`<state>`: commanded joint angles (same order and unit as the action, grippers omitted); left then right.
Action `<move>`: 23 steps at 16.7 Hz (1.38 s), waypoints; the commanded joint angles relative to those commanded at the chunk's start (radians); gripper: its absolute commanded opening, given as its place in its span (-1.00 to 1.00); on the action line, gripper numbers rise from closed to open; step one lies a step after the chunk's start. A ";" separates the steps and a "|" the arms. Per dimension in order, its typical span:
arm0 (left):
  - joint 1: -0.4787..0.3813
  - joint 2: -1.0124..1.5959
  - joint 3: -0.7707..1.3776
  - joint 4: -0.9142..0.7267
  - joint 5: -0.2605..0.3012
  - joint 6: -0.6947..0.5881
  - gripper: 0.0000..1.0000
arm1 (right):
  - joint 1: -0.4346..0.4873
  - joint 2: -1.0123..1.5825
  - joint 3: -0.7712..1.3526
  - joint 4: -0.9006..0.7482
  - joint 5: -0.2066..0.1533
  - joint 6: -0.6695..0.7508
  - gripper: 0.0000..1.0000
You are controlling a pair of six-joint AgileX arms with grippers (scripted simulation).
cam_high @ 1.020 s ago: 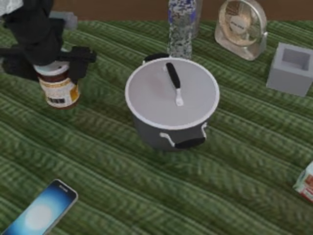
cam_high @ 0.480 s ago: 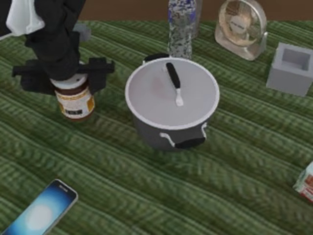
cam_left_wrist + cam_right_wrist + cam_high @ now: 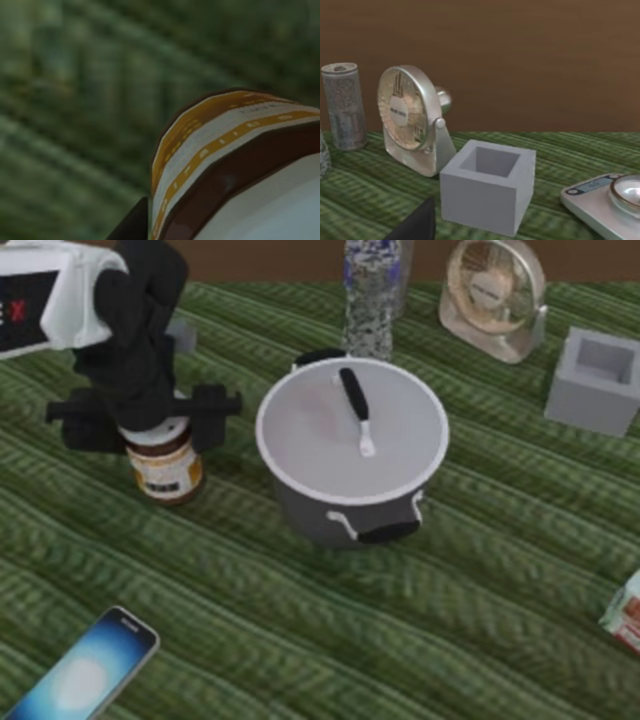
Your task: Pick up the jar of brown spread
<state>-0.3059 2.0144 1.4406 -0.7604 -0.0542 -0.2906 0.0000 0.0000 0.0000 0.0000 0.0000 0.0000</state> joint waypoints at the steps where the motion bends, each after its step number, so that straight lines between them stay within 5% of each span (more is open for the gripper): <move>1: 0.000 0.006 -0.005 0.009 0.000 0.000 -1.00 | 0.000 0.000 0.000 0.000 0.000 0.000 1.00; 4: 0.000 0.007 -0.006 0.010 0.000 0.000 -1.00 | 0.000 0.000 0.000 0.000 0.000 0.000 1.00; 17: 0.000 0.007 -0.006 0.010 0.000 0.000 0.96 | 0.000 0.000 0.000 0.000 0.000 0.000 1.00; 23: 0.000 0.007 -0.006 0.010 0.000 0.000 1.00 | 0.000 0.000 0.000 0.000 0.000 0.000 1.00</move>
